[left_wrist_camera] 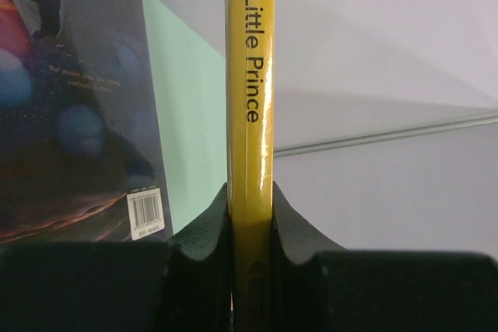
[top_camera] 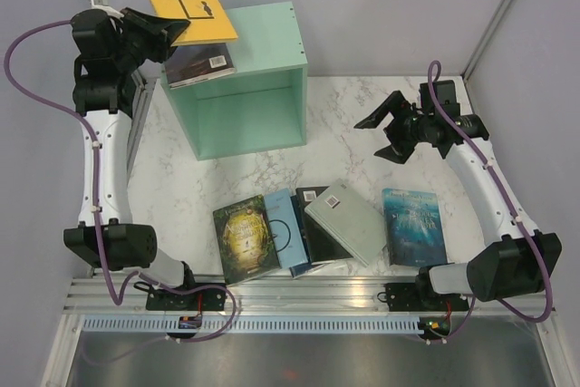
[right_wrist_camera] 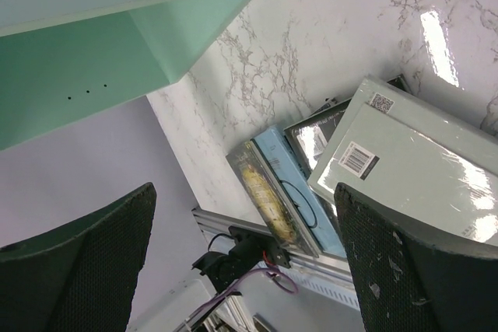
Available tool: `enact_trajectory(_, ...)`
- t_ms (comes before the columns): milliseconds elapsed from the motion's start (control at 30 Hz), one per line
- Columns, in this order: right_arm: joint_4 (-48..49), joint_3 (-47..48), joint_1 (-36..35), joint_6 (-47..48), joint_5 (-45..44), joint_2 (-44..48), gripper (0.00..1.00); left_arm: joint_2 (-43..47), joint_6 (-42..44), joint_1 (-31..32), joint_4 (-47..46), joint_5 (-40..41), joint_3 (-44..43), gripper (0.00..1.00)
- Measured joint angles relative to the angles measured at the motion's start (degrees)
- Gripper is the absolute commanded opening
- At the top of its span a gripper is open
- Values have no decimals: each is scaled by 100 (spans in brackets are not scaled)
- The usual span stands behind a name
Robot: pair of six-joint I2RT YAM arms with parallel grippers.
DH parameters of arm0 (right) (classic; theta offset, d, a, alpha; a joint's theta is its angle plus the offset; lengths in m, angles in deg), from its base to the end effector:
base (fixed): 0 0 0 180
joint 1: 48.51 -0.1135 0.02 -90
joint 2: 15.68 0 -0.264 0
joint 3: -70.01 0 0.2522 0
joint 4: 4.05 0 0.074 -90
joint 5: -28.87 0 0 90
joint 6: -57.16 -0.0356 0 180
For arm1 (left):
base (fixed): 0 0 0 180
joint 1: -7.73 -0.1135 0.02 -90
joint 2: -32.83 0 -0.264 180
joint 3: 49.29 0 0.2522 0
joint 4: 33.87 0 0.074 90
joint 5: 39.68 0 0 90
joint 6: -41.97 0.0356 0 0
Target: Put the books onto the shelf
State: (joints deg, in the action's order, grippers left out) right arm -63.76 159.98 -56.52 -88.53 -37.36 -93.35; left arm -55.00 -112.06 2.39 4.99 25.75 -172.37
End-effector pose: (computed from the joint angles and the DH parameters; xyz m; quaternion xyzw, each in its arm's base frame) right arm 0.2774 0.0535 0.3467 0.3001 0.8642 0.3505 0.2006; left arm 0.3221 0.0152 0.5162 -0.2856 0.6686 -0.4630 0.5070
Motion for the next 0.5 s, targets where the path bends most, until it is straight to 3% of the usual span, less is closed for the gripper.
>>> enact_trajectory(300, 0, -101, 0, 9, 63, 68, 98, 13, -129, -184, -94, -343, 855, 2)
enact_trajectory(500, 2, -101, -2, 46, 83, -11, 98, -15, -129, -527, -74, -732, 929, 2)
